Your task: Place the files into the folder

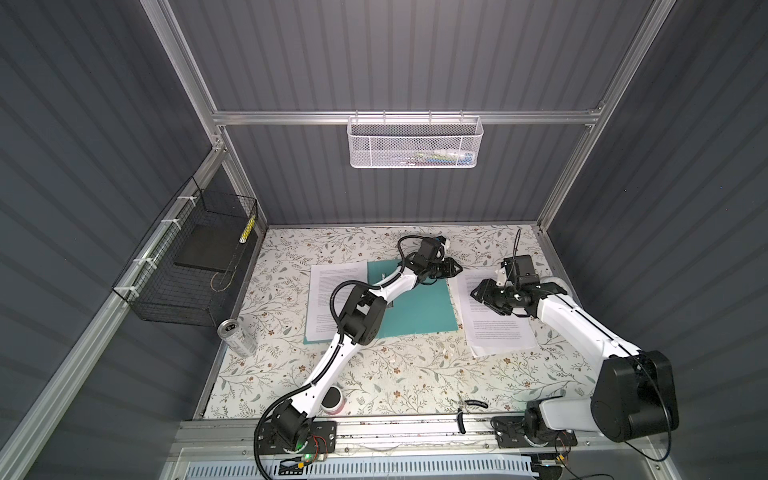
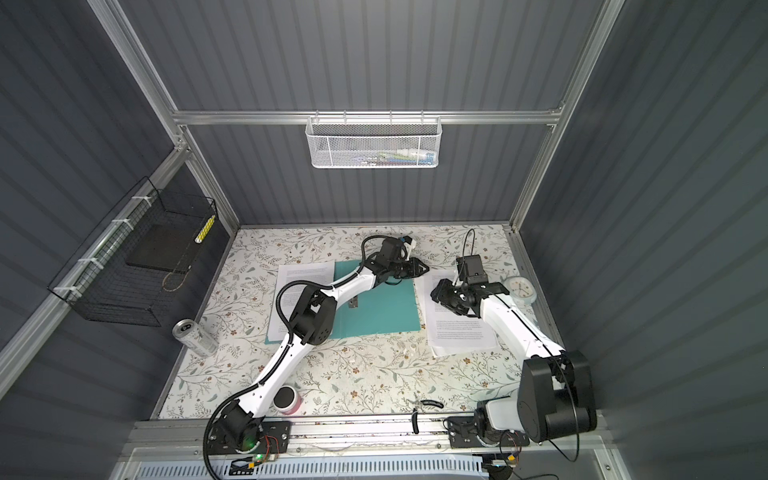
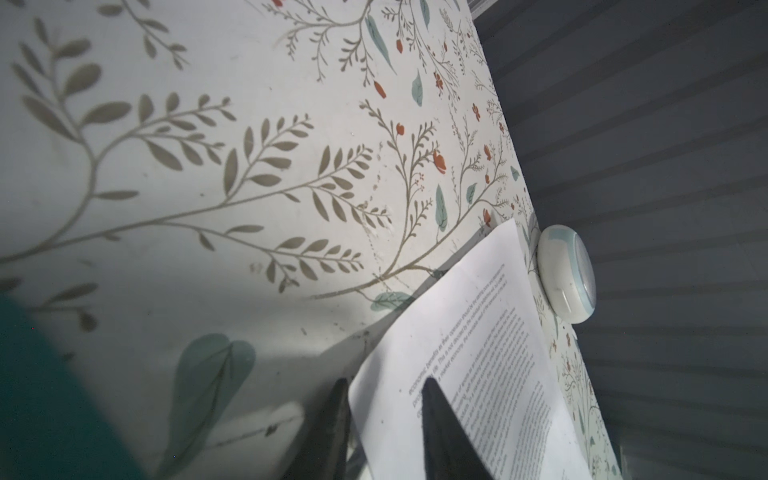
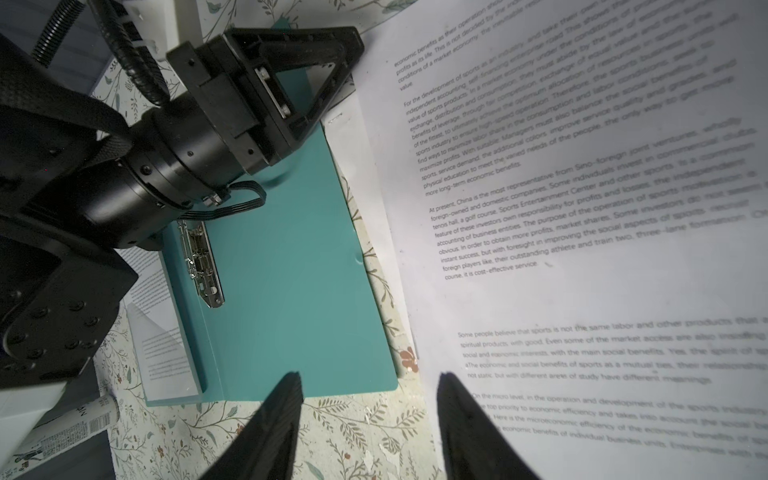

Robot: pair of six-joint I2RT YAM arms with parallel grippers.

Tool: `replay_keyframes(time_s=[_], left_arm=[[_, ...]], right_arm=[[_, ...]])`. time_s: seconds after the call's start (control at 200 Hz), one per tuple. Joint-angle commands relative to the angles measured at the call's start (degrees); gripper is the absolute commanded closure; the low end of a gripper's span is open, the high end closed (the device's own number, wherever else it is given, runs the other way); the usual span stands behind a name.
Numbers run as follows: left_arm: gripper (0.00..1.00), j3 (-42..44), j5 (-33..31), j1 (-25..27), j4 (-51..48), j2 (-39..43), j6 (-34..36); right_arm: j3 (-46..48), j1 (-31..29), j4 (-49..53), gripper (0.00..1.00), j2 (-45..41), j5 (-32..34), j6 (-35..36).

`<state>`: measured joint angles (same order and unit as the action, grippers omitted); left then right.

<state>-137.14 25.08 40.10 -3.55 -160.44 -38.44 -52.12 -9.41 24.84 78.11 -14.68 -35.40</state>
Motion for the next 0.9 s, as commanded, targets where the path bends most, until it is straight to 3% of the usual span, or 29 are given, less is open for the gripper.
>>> replay_keyframes(time_s=[0.0, 0.235, 0.45, 0.675, 0.891], left_arm=[[0.74, 1.6, -2.0, 0.3, -2.6, -3.3, -1.4], [0.82, 2.8, -3.3, 0.4, -1.3, -2.9, -1.9], [1.0, 3.9, -4.3, 0.6, 0.7, -1.3, -1.1], [1.0, 6.8, -4.5, 0.7, 1.4, 5.1, 2.8], [1.0, 15.7, -2.2, 0.6, 3.2, 17.9, 6.5]], right_arm=[[1.1, 0.3, -0.9, 0.45, -0.5, -0.6, 0.2], [2.1, 0.4, -1.7, 0.45, -1.2, -1.6, 0.0], [2.2, 0.4, -2.3, 0.45, -1.6, -2.0, 0.0], [0.9, 0.3, -2.3, 0.45, -2.2, -2.0, 0.1], [-1.9, 0.4, -1.0, 0.45, -3.3, -2.0, 0.8]])
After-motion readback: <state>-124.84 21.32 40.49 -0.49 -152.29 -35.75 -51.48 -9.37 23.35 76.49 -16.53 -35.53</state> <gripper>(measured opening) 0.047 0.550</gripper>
